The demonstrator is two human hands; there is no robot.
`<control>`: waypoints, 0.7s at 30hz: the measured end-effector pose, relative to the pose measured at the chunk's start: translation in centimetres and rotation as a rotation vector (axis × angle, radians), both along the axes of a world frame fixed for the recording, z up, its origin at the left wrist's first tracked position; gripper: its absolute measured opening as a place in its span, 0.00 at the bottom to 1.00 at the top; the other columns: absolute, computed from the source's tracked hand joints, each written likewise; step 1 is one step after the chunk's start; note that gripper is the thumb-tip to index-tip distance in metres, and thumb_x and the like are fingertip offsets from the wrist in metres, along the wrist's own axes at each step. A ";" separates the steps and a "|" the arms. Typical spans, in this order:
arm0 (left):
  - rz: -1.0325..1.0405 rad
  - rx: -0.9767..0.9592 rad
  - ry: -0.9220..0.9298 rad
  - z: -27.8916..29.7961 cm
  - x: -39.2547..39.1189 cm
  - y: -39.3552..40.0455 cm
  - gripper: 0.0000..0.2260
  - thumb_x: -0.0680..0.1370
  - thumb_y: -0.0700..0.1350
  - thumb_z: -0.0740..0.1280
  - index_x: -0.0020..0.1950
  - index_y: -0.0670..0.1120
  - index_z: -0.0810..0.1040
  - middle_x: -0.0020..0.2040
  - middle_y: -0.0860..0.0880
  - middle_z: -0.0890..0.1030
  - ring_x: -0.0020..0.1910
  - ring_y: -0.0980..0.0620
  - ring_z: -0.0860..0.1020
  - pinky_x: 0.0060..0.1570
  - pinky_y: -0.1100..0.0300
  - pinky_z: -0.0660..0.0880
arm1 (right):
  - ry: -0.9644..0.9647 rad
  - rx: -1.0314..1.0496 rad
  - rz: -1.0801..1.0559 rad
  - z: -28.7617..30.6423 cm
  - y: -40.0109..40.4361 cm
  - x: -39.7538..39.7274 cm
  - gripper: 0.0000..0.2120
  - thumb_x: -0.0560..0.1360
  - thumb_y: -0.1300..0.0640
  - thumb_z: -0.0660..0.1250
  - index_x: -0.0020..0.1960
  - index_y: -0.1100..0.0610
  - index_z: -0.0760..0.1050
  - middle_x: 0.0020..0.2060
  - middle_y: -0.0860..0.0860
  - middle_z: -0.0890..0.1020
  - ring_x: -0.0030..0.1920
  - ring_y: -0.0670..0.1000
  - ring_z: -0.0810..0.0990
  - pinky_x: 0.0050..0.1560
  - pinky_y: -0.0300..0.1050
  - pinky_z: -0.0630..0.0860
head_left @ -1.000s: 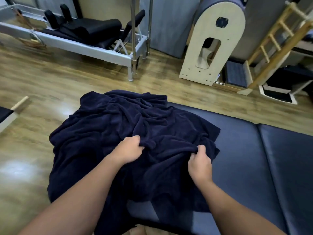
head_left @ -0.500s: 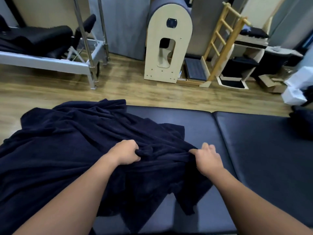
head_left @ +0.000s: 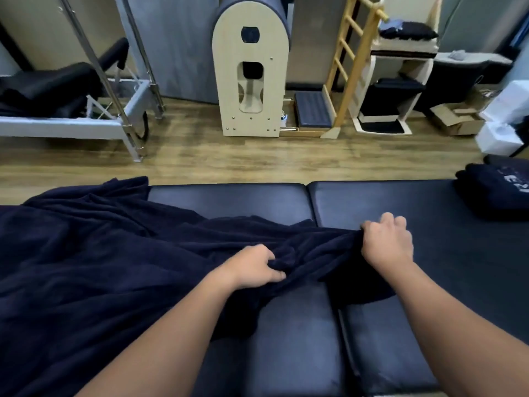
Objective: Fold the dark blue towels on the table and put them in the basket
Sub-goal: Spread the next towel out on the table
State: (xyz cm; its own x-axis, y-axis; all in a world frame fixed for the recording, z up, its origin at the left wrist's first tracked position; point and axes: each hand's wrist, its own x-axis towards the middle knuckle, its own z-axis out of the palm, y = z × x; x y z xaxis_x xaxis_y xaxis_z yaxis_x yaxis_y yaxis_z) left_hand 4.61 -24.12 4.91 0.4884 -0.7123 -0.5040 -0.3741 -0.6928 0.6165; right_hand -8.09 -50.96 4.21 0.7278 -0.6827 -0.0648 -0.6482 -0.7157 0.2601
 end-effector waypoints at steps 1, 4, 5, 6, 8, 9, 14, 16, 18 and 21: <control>-0.051 0.037 0.106 -0.3 -1.0 -1.4 0.14 0.75 0.58 0.73 0.36 0.50 0.78 0.35 0.57 0.80 0.38 0.55 0.79 0.38 0.59 0.72 | -0.027 0.010 -0.032 0.0 -0.9 -0.7 0.14 0.75 0.58 0.62 0.58 0.49 0.78 0.52 0.53 0.71 0.53 0.57 0.68 0.45 0.47 0.67; -0.217 0.328 0.222 -1.8 -2.4 -4.3 0.28 0.76 0.71 0.62 0.54 0.48 0.81 0.47 0.51 0.83 0.41 0.52 0.81 0.43 0.56 0.80 | -0.146 0.071 -0.091 -1.4 -1.4 -2.7 0.17 0.71 0.58 0.66 0.60 0.50 0.76 0.56 0.54 0.72 0.54 0.59 0.68 0.49 0.51 0.69; -0.243 0.394 0.191 -2.4 -2.4 -5.1 0.31 0.76 0.72 0.59 0.57 0.46 0.81 0.50 0.46 0.84 0.41 0.49 0.81 0.44 0.52 0.82 | -0.203 0.103 -0.136 -2.1 -1.2 -3.5 0.20 0.70 0.57 0.68 0.62 0.50 0.74 0.57 0.55 0.72 0.55 0.60 0.69 0.51 0.53 0.70; -0.248 0.398 0.134 -2.9 -2.3 -5.9 0.30 0.78 0.70 0.58 0.55 0.43 0.80 0.50 0.42 0.84 0.40 0.47 0.81 0.44 0.51 0.81 | -0.267 0.148 -0.212 -2.9 -1.0 -4.4 0.24 0.69 0.54 0.71 0.64 0.51 0.72 0.59 0.56 0.72 0.56 0.61 0.69 0.53 0.55 0.71; -0.219 0.304 -0.044 -3.7 -1.6 -7.4 0.25 0.81 0.62 0.61 0.48 0.40 0.79 0.48 0.42 0.84 0.42 0.46 0.81 0.46 0.51 0.78 | -0.394 0.270 -0.439 -4.7 -0.2 -6.1 0.34 0.66 0.43 0.76 0.66 0.53 0.68 0.60 0.58 0.71 0.59 0.64 0.70 0.55 0.59 0.73; -0.193 0.250 -0.126 -3.9 -1.1 -8.1 0.21 0.81 0.59 0.62 0.47 0.40 0.79 0.46 0.43 0.83 0.44 0.46 0.81 0.47 0.51 0.78 | -0.446 0.331 -0.570 -5.6 0.4 -6.9 0.38 0.64 0.38 0.77 0.65 0.55 0.67 0.61 0.60 0.71 0.60 0.65 0.71 0.55 0.60 0.74; -0.168 0.081 -0.400 -6.1 2.6 -13.2 0.11 0.83 0.46 0.59 0.52 0.44 0.79 0.52 0.45 0.80 0.54 0.43 0.78 0.53 0.49 0.76 | -0.433 0.588 -1.002 -11.8 1.7 -9.9 0.37 0.70 0.35 0.72 0.65 0.64 0.71 0.62 0.65 0.74 0.64 0.66 0.72 0.62 0.57 0.72; -0.151 0.027 -0.396 -7.2 4.0 -15.2 0.13 0.84 0.43 0.55 0.64 0.47 0.75 0.56 0.44 0.79 0.56 0.41 0.77 0.53 0.48 0.75 | -0.424 0.590 -0.960 -13.0 1.8 -10.0 0.30 0.72 0.36 0.70 0.63 0.58 0.75 0.58 0.63 0.77 0.63 0.65 0.71 0.61 0.55 0.71; -0.094 0.032 -0.318 -8.5 5.1 -16.6 0.21 0.84 0.43 0.53 0.77 0.57 0.62 0.54 0.44 0.77 0.50 0.42 0.78 0.48 0.49 0.76 | -0.512 0.641 -0.910 -13.4 1.6 -9.4 0.25 0.72 0.36 0.70 0.63 0.48 0.75 0.55 0.60 0.78 0.61 0.64 0.71 0.58 0.53 0.70; -0.056 0.115 -0.137 -9.4 5.3 -17.4 0.30 0.84 0.44 0.55 0.76 0.71 0.47 0.49 0.46 0.77 0.32 0.46 0.83 0.31 0.54 0.80 | -0.646 0.738 -0.830 -13.6 1.2 -7.8 0.24 0.68 0.35 0.70 0.59 0.44 0.76 0.51 0.54 0.81 0.58 0.59 0.75 0.60 0.52 0.73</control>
State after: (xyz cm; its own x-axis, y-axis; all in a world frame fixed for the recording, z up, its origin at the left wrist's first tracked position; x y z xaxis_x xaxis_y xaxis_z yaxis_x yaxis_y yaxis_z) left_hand 9.91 -41.48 -4.44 0.5197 -0.6816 -0.5150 -0.4891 -0.7317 0.4748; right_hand -15.87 -49.81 -9.37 0.1446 -0.8979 -0.4159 -0.8263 0.1217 -0.5500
